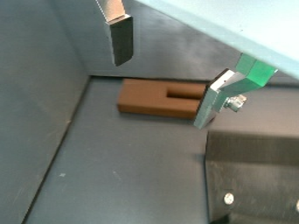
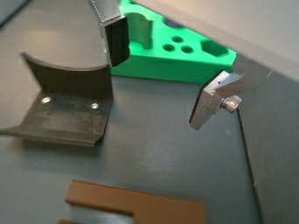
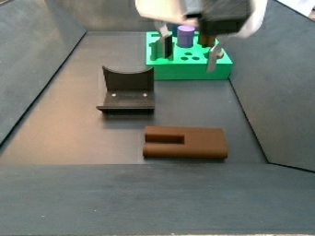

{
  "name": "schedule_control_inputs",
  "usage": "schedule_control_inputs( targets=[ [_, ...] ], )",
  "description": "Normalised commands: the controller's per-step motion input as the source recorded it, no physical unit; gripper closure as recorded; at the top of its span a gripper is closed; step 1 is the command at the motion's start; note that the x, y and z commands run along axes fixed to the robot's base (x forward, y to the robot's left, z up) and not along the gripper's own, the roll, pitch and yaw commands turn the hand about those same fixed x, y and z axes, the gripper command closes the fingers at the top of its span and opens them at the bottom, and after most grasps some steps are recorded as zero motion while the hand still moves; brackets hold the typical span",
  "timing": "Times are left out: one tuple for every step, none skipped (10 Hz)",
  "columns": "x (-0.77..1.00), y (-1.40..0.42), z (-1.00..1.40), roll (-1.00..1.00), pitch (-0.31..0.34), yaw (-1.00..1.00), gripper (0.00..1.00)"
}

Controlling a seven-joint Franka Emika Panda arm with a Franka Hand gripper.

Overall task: Pick up the square-circle object. Move up. Place the square-circle object on the fixture. Regrasp the square-circle object. Rotate the square-circle object. Move to above the board. Insert the square-circle object.
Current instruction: Pick up the square-circle object.

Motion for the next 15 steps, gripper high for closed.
schedule_control_inputs(
  targets=[
    [0.15, 0.05, -0.14, -0.26, -0.117, -0.77, 0.00],
    [0.14, 0.06, -0.15, -0.25, -0.116, -0.77, 0.00],
    [0.07, 0.15, -0.16, -0.28, -0.127, -0.64, 0.00],
    [0.04, 0.21, -0.18, -0.33, -0.141, -0.55, 0.00],
    [0.00, 0.37, -0.30, -0.27, -0.056, -0.44, 0.00],
    [0.00, 0.42, -0.28, -0.31, -0.084, -0.36, 0.00],
    [0.00, 0.42, -0.27, -0.33, -0.106, -0.36, 0.00],
    [0.01, 0.40, -0.25, -0.32, -0.114, -0.37, 0.00],
    [0.02, 0.38, -0.26, -0.31, -0.109, -0.41, 0.00],
    [0.04, 0.35, -0.26, -0.30, -0.109, -0.44, 0.00],
    [0.09, 0.39, -0.31, -0.29, -0.117, -0.41, 0.00],
    [0.15, 0.38, -0.36, -0.29, -0.140, -0.44, 0.00],
    [0.18, 0.33, -0.35, -0.29, -0.154, -0.49, 0.00],
    [0.20, 0.29, -0.37, -0.29, -0.163, -0.51, 0.00],
    [0.23, 0.29, -0.37, -0.29, -0.203, -0.54, 0.00]
  ],
)
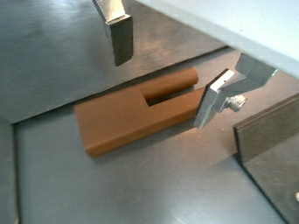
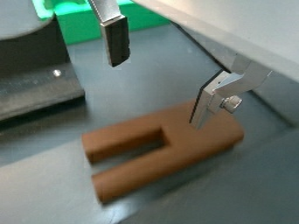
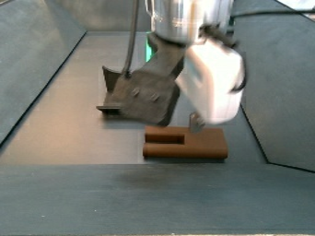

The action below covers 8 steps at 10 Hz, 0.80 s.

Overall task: Pick up the square-circle object. Move up. Place the square-circle object on the fixture. Regrasp the square-circle object. Rotate the square-circle object. Move to above the board. Insert the square-circle object.
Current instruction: Pick up the square-circle object.

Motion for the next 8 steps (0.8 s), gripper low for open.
schedule_control_inputs(
  targets=[
    [0.27, 0.21, -0.35, -0.26, -0.256, -0.66, 0.00],
    [0.22, 0.15, -0.32, -0.25, -0.294, -0.72, 0.00],
    [0.00, 0.07, -0.14, -0.26, -0.403, -0.64, 0.00],
    [-0.24, 0.25, -0.16, -0.27, -0.416, -0.35, 0.00],
    [-0.26, 0.38, -0.04, -0.37, -0.454, -0.11, 0.00],
    [-0.21, 0.28, -0.08, -0.34, -0.451, -0.01, 0.00],
    [-0.06, 0.14, -0.22, -0.27, -0.416, -0.01, 0.00],
    [0.00, 0.00, -0.27, -0.25, -0.391, 0.00, 0.00]
  ],
)
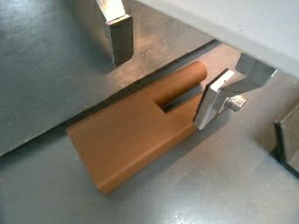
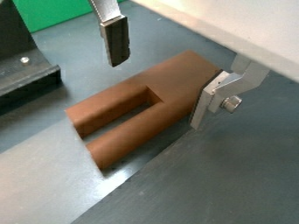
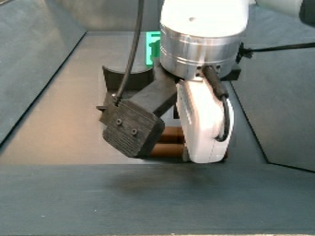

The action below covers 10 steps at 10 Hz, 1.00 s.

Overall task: Pick up the square-circle object. Move up. Place the square-circle object on the fixture. Regrasp the square-circle object. Rotate the square-circle object. Move to above the board. Insert the square-circle object.
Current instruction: Pick up the square-circle object.

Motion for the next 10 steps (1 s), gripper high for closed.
schedule_control_inputs(
  targets=[
    [0.09, -0.02, -0.30, -0.21, -0.364, 0.00, 0.00],
    [0.02, -0.10, -0.43, -0.18, -0.347, 0.00, 0.00],
    [0.00, -0.11, -0.34, -0.21, -0.384, -0.11, 0.00],
    [-0.03, -0.08, -0.23, -0.26, -0.411, -0.13, 0.00],
    [0.00, -0.07, -0.16, -0.29, -0.441, -0.09, 0.00],
    [-0.01, -0.05, -0.17, -0.28, -0.436, -0.09, 0.00],
    [-0.06, -0.06, -0.19, -0.27, -0.427, -0.12, 0.00],
    [-0.07, -0.09, -0.38, -0.18, -0.316, -0.13, 0.00],
    [-0.03, -0.16, -0.58, 0.00, -0.141, -0.04, 0.00],
    [0.00, -0.14, -0.57, 0.00, -0.087, -0.09, 0.00]
  ],
)
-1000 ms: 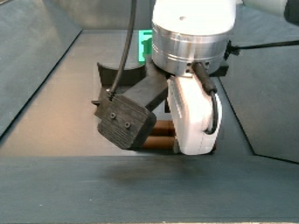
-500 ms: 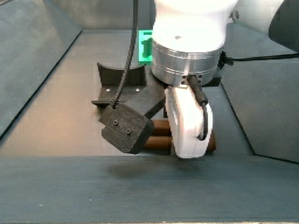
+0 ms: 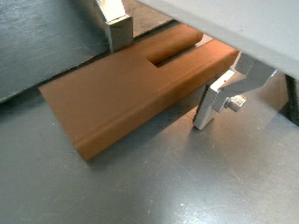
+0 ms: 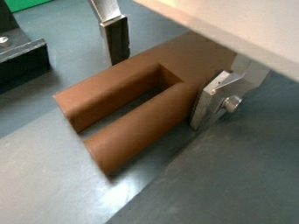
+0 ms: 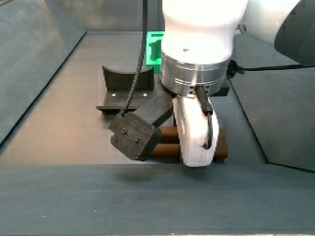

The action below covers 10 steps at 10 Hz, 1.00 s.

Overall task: Pick up the square-circle object. Move up. Place the square-circle object on the fixture. Regrasp the square-circle object. Rotate the square-circle object. Move to above the board. Insert the square-circle object.
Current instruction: Pick up the square-circle object.

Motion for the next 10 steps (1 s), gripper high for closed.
schedule_control_inputs(
  targets=[
    [0.16, 0.03, -0.27, -0.03, -0.094, -0.09, 0.00],
    [0.00, 0.06, -0.10, -0.04, -0.059, -0.04, 0.00],
    [0.00, 0.00, 0.00, 0.00, 0.000, 0.00, 0.00],
    [0.00, 0.00, 0.00, 0.00, 0.000, 0.00, 1.00],
    [0.00, 0.00, 0.00, 0.00, 0.000, 0.00, 1.00],
    [0.00, 0.00, 0.00, 0.00, 0.000, 0.00, 1.00],
    [0.00, 0.00, 0.00, 0.00, 0.000, 0.00, 1.00],
    [0.00, 0.00, 0.00, 0.00, 0.000, 0.00, 1.00],
    [0.00, 0.00, 0.00, 0.00, 0.000, 0.00, 1.00],
    [0.00, 0.00, 0.00, 0.00, 0.000, 0.00, 1.00]
  ],
)
